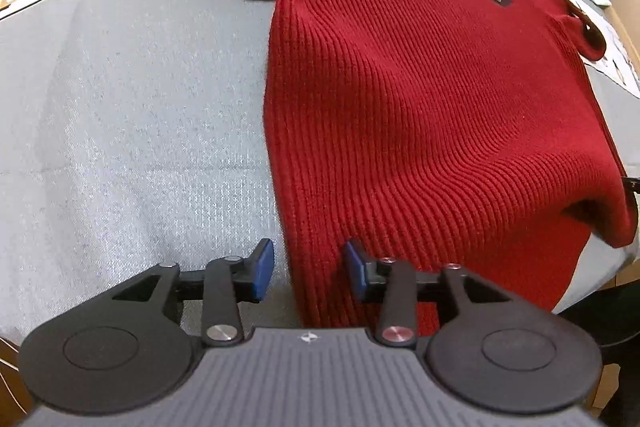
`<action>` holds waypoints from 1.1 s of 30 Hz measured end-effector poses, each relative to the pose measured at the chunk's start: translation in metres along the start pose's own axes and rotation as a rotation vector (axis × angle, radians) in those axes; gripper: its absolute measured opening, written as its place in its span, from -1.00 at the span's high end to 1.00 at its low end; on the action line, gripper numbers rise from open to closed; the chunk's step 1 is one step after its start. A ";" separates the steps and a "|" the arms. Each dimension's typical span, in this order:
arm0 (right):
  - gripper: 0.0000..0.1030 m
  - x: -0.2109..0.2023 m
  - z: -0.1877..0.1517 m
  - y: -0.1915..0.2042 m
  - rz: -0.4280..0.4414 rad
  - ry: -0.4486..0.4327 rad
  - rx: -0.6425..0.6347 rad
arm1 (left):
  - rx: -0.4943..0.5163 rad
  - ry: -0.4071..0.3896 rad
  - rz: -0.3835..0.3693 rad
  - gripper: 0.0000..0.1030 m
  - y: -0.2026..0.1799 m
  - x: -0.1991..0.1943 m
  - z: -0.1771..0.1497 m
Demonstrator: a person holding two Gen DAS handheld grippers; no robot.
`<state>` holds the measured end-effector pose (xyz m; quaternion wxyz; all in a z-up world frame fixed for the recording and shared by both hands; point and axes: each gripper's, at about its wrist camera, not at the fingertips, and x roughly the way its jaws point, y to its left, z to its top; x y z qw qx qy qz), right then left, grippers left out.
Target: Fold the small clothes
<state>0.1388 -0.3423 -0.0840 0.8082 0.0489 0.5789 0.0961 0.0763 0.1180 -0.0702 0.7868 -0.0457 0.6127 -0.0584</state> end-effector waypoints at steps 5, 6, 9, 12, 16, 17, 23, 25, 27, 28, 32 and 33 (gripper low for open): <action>0.48 -0.003 -0.003 0.000 0.005 -0.005 0.004 | -0.004 -0.001 -0.009 0.10 -0.001 0.000 0.003; 0.47 -0.004 -0.003 0.000 0.007 -0.008 0.006 | -0.004 -0.002 -0.012 0.10 -0.001 0.000 0.003; 0.47 -0.009 -0.005 0.000 0.013 -0.017 -0.001 | -0.005 -0.004 -0.027 0.10 0.002 -0.001 0.002; 0.47 -0.016 -0.006 0.002 0.022 -0.029 -0.022 | -0.012 0.000 -0.053 0.08 0.010 -0.001 0.001; 0.44 -0.025 -0.012 0.001 0.047 -0.038 -0.037 | -0.019 -0.004 -0.099 0.02 0.018 -0.005 -0.002; 0.44 -0.027 -0.014 -0.001 0.054 -0.039 -0.034 | -0.020 -0.004 -0.110 0.00 0.019 -0.009 -0.004; 0.39 -0.039 -0.023 -0.016 0.124 -0.040 0.004 | 0.028 -0.006 -0.152 -0.08 0.015 -0.013 -0.013; 0.27 -0.043 -0.026 -0.017 0.151 -0.039 0.002 | 0.054 -0.004 -0.164 -0.08 0.007 -0.013 -0.015; 0.24 -0.046 -0.030 -0.014 0.172 -0.035 -0.023 | 0.079 0.002 -0.183 -0.08 0.002 -0.013 -0.016; 0.20 -0.047 -0.033 -0.011 0.183 -0.034 -0.038 | 0.088 0.004 -0.187 -0.08 0.001 -0.014 -0.017; 0.07 -0.049 -0.039 -0.003 0.209 -0.015 -0.102 | 0.128 0.019 -0.171 -0.09 -0.006 -0.010 -0.021; 0.05 -0.049 -0.040 -0.001 0.205 -0.008 -0.119 | 0.136 0.024 -0.162 -0.10 -0.008 -0.009 -0.021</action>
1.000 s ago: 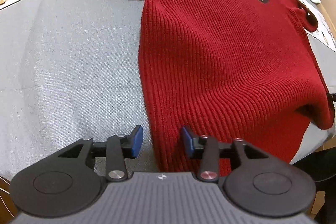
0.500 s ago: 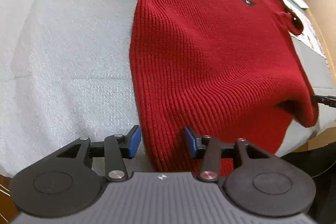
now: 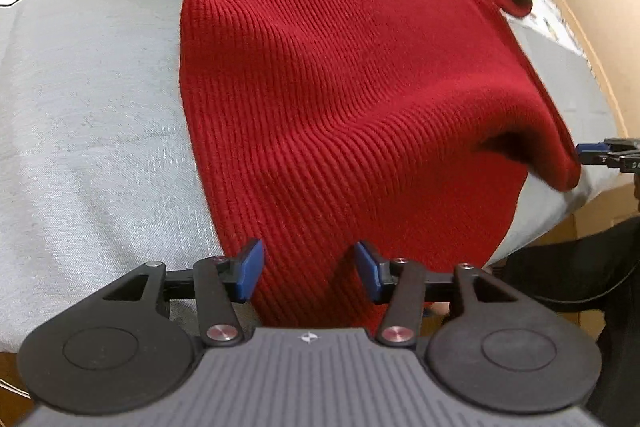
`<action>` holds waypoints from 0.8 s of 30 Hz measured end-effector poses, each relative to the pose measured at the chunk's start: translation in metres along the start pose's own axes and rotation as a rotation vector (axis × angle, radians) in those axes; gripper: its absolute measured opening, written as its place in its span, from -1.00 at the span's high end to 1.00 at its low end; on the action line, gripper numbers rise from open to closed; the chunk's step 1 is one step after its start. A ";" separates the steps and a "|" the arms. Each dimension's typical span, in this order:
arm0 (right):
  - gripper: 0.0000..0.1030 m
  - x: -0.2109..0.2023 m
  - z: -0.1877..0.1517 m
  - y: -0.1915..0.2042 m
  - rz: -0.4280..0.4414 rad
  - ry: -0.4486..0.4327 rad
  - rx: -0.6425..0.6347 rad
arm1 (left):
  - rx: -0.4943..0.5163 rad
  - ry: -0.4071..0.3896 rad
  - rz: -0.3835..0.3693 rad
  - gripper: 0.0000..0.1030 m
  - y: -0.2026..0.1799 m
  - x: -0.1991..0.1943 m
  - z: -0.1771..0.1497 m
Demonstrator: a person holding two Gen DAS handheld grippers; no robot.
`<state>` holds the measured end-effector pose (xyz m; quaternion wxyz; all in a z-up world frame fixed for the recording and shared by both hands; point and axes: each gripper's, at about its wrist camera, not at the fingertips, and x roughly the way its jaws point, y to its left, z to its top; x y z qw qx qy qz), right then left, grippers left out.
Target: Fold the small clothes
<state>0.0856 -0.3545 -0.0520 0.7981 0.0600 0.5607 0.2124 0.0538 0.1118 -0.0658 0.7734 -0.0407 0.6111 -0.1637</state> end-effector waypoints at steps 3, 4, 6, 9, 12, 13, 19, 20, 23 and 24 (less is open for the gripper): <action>0.03 0.005 -0.003 0.006 -0.029 0.030 -0.045 | 0.015 0.013 0.028 -0.10 -0.002 0.003 -0.001; 0.03 0.006 -0.004 0.007 -0.036 0.038 -0.053 | 0.017 0.016 0.039 -0.10 -0.002 0.005 0.000; 0.02 0.010 -0.005 0.009 -0.064 0.059 -0.070 | 0.007 0.019 0.053 -0.11 0.000 0.006 0.000; 0.02 0.018 -0.007 0.008 -0.110 0.099 -0.085 | -0.025 0.011 0.077 -0.16 0.005 0.005 0.000; 0.02 0.019 -0.006 0.008 -0.118 0.105 -0.084 | -0.043 0.019 0.092 -0.18 0.010 0.007 0.000; 0.02 0.019 -0.006 0.008 -0.119 0.105 -0.082 | -0.039 0.024 0.093 -0.18 0.009 0.008 0.000; 0.02 0.025 -0.004 0.011 -0.139 0.116 -0.106 | 0.026 0.050 0.104 -0.18 -0.006 0.016 -0.001; 0.02 0.025 -0.004 0.012 -0.141 0.117 -0.111 | 0.030 0.051 0.105 -0.18 -0.008 0.017 0.000; 0.16 0.024 -0.005 0.016 -0.144 0.113 -0.123 | 0.032 0.048 0.111 -0.07 -0.007 0.018 -0.001; 0.30 0.022 -0.006 0.015 -0.141 0.110 -0.125 | 0.033 0.045 0.114 0.07 -0.008 0.021 0.003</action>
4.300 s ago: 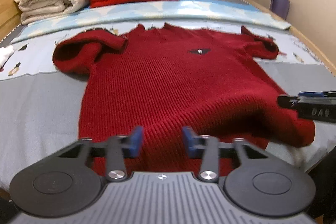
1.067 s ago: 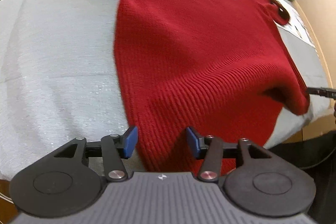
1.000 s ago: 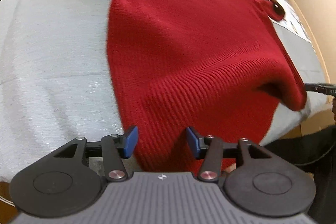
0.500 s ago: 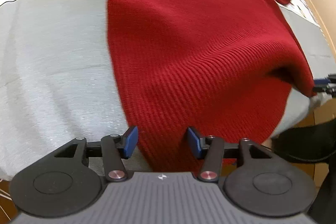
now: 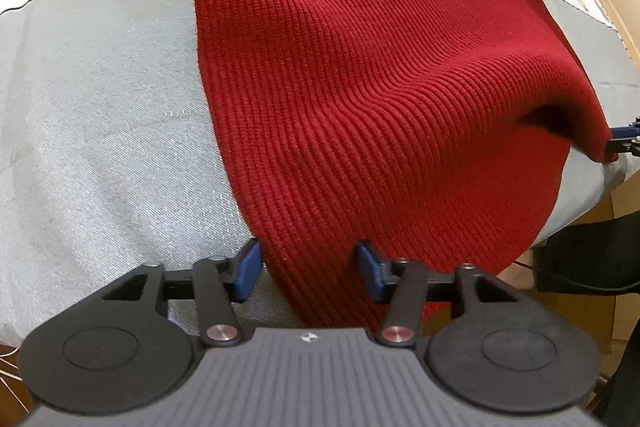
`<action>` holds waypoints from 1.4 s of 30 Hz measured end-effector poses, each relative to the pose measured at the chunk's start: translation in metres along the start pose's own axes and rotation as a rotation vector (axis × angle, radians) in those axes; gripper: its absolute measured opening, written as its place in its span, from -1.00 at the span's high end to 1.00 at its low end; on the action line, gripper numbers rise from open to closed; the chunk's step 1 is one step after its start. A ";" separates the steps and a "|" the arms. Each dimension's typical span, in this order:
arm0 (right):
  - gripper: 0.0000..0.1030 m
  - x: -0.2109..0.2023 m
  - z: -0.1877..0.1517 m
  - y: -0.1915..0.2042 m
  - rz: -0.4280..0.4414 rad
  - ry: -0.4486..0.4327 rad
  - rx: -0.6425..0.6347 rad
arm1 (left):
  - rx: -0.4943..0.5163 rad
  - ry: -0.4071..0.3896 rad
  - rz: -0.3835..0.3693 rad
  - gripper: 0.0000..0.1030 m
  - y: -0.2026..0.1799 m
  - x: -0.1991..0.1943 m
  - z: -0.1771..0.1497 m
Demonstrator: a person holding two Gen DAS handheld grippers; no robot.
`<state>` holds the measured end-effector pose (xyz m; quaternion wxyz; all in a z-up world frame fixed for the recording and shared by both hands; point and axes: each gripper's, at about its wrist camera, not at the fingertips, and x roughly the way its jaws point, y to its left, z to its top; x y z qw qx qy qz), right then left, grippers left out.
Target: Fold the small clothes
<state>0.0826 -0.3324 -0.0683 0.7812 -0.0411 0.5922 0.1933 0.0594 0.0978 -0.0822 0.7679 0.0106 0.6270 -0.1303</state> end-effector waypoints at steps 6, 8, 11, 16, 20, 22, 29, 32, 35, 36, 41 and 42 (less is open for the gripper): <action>0.84 -0.020 0.000 -0.011 0.066 -0.068 0.071 | -0.021 -0.033 0.007 0.79 0.006 -0.008 -0.002; 0.86 -0.033 0.000 -0.020 0.091 -0.115 0.114 | -0.012 -0.050 0.007 0.83 0.004 -0.012 -0.003; 0.87 -0.054 -0.002 -0.029 0.126 -0.197 0.164 | 0.002 -0.072 0.000 0.86 0.003 -0.021 -0.006; 1.00 -0.111 -0.021 -0.068 0.331 -0.445 0.356 | -0.033 -0.209 -0.027 0.86 0.016 -0.071 -0.011; 1.00 -0.106 -0.033 -0.091 0.253 -0.383 0.443 | 0.000 -0.168 0.060 0.86 0.016 -0.069 -0.013; 1.00 -0.080 -0.027 -0.084 0.157 -0.234 0.419 | 0.061 -0.100 0.131 0.86 0.004 -0.053 -0.011; -0.03 -0.032 -0.009 -0.038 0.020 -0.027 0.176 | 0.030 -0.049 0.088 0.30 0.001 -0.037 -0.009; -0.03 -0.022 -0.007 -0.037 -0.003 0.023 0.167 | 0.017 0.022 0.024 0.27 0.002 -0.022 -0.018; -0.02 -0.012 -0.007 -0.034 -0.017 0.063 0.144 | 0.001 0.091 -0.012 0.20 0.001 -0.004 -0.027; 0.00 -0.010 -0.006 -0.032 -0.018 0.071 0.130 | -0.002 0.114 -0.012 0.20 0.001 0.002 -0.029; 0.67 -0.009 -0.006 -0.028 -0.008 0.070 0.101 | -0.060 0.116 -0.036 0.20 0.004 0.009 -0.027; 0.78 -0.010 -0.006 -0.028 -0.008 0.067 0.097 | -0.062 0.115 -0.034 0.20 0.005 0.010 -0.026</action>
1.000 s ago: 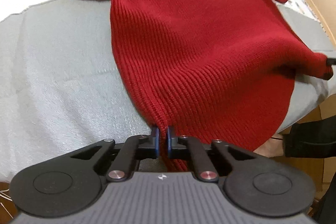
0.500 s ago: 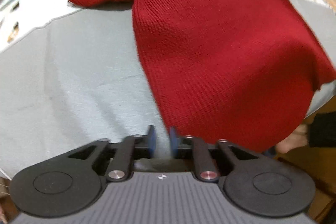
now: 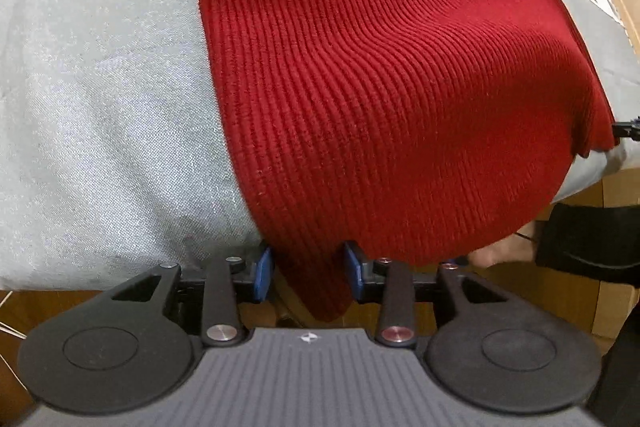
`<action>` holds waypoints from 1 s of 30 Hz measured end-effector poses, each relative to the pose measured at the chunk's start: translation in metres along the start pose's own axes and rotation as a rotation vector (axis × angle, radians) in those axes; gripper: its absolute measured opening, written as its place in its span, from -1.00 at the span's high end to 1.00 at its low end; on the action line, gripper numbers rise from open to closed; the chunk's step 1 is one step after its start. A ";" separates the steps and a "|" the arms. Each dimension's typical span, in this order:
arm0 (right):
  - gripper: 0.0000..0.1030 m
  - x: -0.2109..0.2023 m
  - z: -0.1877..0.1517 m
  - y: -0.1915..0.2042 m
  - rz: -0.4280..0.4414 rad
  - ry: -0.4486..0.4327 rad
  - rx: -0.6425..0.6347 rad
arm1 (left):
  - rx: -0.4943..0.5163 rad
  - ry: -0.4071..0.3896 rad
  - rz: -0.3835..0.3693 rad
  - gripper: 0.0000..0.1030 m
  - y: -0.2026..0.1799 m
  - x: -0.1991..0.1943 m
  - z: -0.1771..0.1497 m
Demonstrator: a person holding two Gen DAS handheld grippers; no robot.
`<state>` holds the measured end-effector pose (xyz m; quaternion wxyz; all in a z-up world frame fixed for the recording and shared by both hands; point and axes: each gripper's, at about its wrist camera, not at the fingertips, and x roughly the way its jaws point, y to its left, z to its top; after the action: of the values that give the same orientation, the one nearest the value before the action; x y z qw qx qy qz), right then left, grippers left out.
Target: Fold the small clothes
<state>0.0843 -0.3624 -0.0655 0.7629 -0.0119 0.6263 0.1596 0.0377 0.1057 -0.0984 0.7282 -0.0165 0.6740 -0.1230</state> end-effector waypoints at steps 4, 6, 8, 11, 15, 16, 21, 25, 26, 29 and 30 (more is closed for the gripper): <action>0.85 -0.014 -0.003 0.000 0.026 -0.044 -0.009 | 0.086 -0.046 0.035 0.77 -0.005 -0.008 0.002; 0.86 -0.034 -0.003 -0.003 0.061 -0.112 0.009 | 0.150 -0.092 0.060 0.85 -0.010 -0.022 -0.005; 0.87 -0.071 -0.007 -0.008 0.127 -0.254 0.043 | 0.179 -0.180 0.081 0.85 -0.008 -0.046 -0.010; 0.89 -0.131 -0.023 -0.030 0.294 -0.515 0.139 | 0.128 -0.342 0.029 0.86 0.012 -0.092 -0.019; 0.89 -0.123 -0.025 -0.038 0.226 -0.448 0.170 | 0.108 -0.326 0.119 0.86 0.028 -0.091 -0.021; 0.89 -0.109 -0.022 -0.033 0.166 -0.371 0.145 | 0.144 -0.293 0.154 0.85 0.021 -0.080 -0.020; 0.88 -0.041 -0.010 0.003 -0.059 -0.060 -0.048 | 0.294 -0.156 0.275 0.57 0.006 -0.045 -0.020; 0.65 -0.045 -0.001 0.003 -0.160 -0.112 -0.031 | 0.273 -0.225 0.321 0.00 0.009 -0.048 -0.018; 0.57 -0.050 0.001 0.001 -0.167 -0.149 -0.018 | 0.259 -0.247 0.305 0.00 0.013 -0.053 -0.014; 0.38 -0.058 0.004 0.003 -0.146 -0.226 -0.016 | 0.238 -0.260 0.242 0.00 0.014 -0.049 -0.011; 0.38 -0.057 0.004 0.006 -0.130 -0.230 -0.029 | 0.238 -0.249 0.223 0.00 0.010 -0.043 -0.011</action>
<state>0.0777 -0.3690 -0.0091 0.8382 -0.0453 0.5303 0.1192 0.0263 0.1259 -0.0592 0.8118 0.1294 0.5572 -0.1177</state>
